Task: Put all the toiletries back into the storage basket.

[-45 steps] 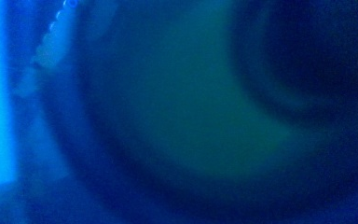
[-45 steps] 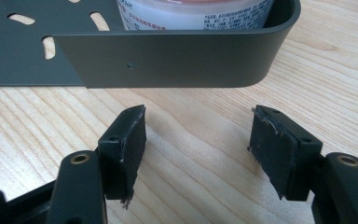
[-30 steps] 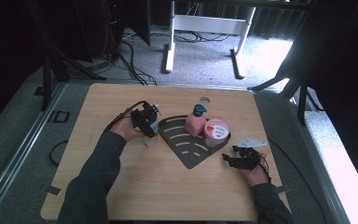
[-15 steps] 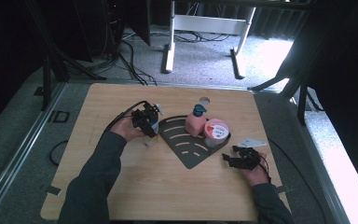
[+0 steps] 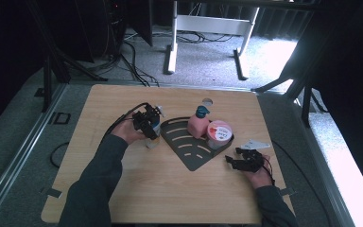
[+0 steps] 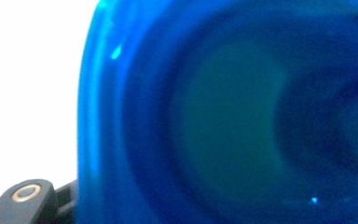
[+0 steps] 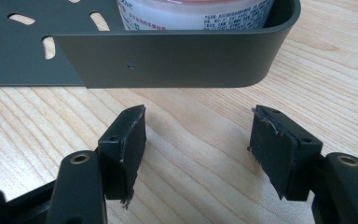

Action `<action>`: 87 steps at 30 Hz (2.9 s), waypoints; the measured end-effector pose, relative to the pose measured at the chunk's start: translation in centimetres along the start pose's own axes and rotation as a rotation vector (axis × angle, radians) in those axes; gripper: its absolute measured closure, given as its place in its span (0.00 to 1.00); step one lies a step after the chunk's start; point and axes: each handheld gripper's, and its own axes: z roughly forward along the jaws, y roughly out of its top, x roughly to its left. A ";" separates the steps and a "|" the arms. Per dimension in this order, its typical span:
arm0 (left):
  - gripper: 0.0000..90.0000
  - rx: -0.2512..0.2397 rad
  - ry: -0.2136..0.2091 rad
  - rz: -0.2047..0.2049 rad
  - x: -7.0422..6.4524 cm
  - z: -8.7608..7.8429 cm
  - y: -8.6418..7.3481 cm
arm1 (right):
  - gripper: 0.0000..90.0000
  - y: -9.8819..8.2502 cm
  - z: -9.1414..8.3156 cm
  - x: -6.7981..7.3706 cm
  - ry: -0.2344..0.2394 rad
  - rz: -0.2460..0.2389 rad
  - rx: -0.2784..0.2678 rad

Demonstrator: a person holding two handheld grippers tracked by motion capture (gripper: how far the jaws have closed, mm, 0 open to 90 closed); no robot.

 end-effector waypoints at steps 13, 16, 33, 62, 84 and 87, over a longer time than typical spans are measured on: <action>0.62 -0.017 0.010 -0.002 -0.2 -0.9 -0.1 | 0.40 0.0 0.0 0.0 0.000 0.001 0.000; 0.62 -0.024 0.010 -0.003 -0.1 -1.2 -0.1 | 0.40 0.0 0.0 0.0 0.000 0.000 0.000; 0.62 -0.066 0.026 -0.026 0.1 -2.5 0.0 | 0.40 0.0 0.0 0.0 0.000 0.001 0.000; 0.62 -0.090 0.013 -0.020 -0.4 -2.9 1.6 | 0.40 0.0 0.0 0.0 0.000 0.000 -0.001; 0.62 -0.113 -0.005 -0.013 -0.7 -2.6 3.5 | 0.40 0.0 0.0 0.0 0.000 0.000 0.000; 0.62 -0.113 -0.006 -0.008 -0.8 -2.6 3.6 | 0.40 0.0 0.0 0.0 0.000 0.000 0.000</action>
